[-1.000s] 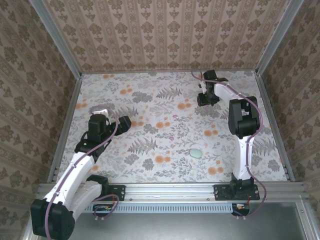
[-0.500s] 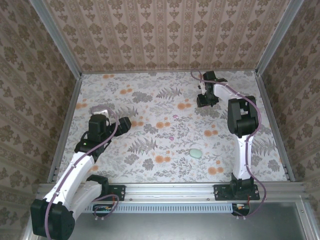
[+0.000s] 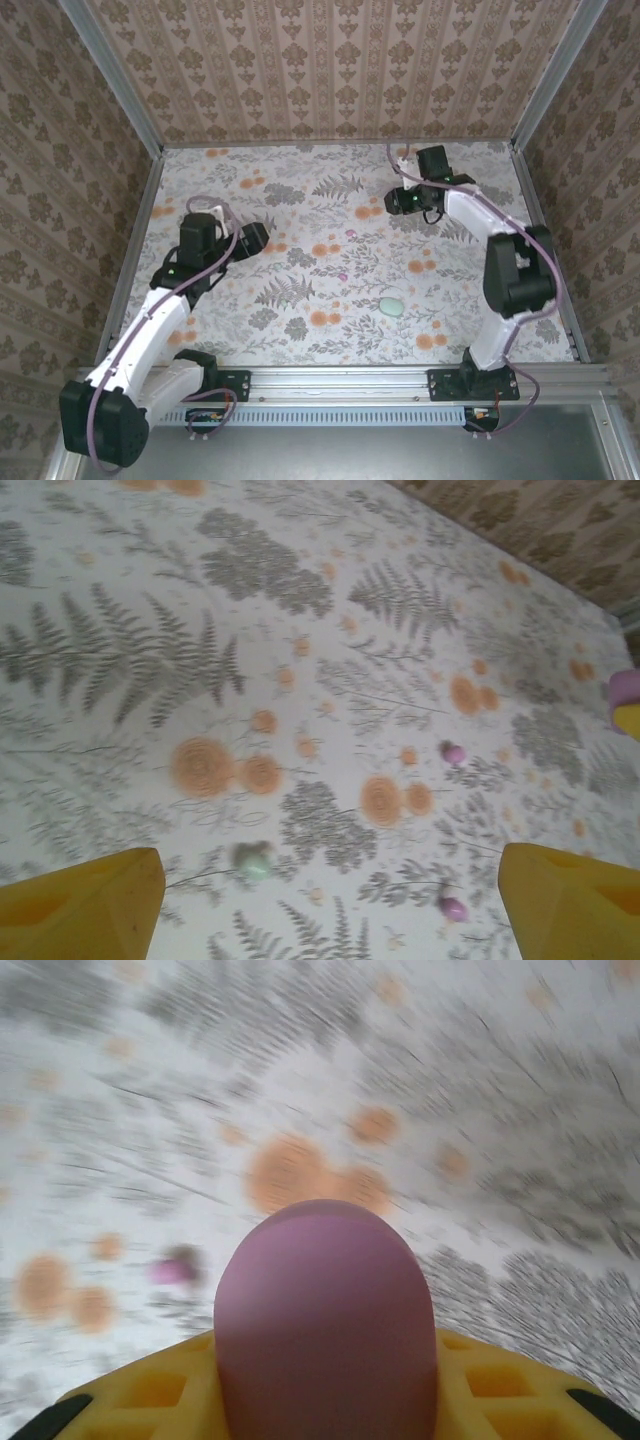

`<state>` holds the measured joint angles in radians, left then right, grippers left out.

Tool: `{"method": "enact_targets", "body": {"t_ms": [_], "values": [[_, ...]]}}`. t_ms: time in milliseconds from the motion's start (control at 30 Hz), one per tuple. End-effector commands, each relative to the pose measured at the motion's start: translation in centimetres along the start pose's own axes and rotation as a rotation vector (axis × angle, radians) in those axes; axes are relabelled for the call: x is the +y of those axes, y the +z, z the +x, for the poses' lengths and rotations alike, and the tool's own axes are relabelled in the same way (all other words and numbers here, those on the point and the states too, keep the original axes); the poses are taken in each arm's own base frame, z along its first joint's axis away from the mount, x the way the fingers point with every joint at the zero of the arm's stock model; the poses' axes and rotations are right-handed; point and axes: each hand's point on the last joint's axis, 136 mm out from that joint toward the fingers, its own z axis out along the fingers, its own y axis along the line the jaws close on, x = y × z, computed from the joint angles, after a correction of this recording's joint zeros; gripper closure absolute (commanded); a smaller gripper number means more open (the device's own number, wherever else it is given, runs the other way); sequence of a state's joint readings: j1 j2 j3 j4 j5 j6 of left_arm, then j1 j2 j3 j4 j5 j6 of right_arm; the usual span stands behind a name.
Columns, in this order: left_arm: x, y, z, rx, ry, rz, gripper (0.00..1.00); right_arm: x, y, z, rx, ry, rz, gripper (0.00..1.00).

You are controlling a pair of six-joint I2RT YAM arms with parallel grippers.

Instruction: Insert the wireless bluetooth earbuds into the charging case

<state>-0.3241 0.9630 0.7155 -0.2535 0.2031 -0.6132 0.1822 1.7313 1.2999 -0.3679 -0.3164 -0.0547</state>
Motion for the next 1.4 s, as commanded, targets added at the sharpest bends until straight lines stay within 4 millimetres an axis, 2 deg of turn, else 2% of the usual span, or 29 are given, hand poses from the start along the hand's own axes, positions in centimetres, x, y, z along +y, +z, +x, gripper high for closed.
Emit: {"method": "enact_targets", "body": {"t_ms": [0,100,167,300,433,633,867,1367], "values": [[-4.9,-0.2,-2.1,-0.011,0.022,0.143,0.13,5.9,-2.8,-2.9,-0.190,-0.173,-0.190,0.63],[-8.6,0.3,-2.7,0.012,0.071,0.223,0.13,9.4,-4.5,-2.3,-0.232,-0.314,-0.248,0.64],[-11.4,0.8,-2.4,0.042,0.114,0.281,0.13,11.7,-5.5,-1.9,-0.267,-0.403,-0.296,0.64],[-15.6,1.7,-1.8,0.082,0.169,0.355,0.13,14.1,-7.0,-1.2,-0.356,-0.523,-0.334,0.64],[-18.0,2.2,-1.4,0.105,0.203,0.402,0.13,15.3,-8.6,-1.2,-0.443,-0.608,-0.328,0.63],[-20.4,3.1,-0.2,0.147,0.218,0.451,0.17,15.9,-9.2,-1.4,-0.473,-0.650,-0.327,0.63],[-22.0,4.0,0.1,0.163,0.224,0.481,0.29,16.6,-9.6,-1.7,-0.490,-0.664,-0.340,0.63],[-23.6,5.1,1.1,0.206,0.226,0.514,0.46,17.1,-10.3,-1.9,-0.516,-0.680,-0.336,0.62]]}}
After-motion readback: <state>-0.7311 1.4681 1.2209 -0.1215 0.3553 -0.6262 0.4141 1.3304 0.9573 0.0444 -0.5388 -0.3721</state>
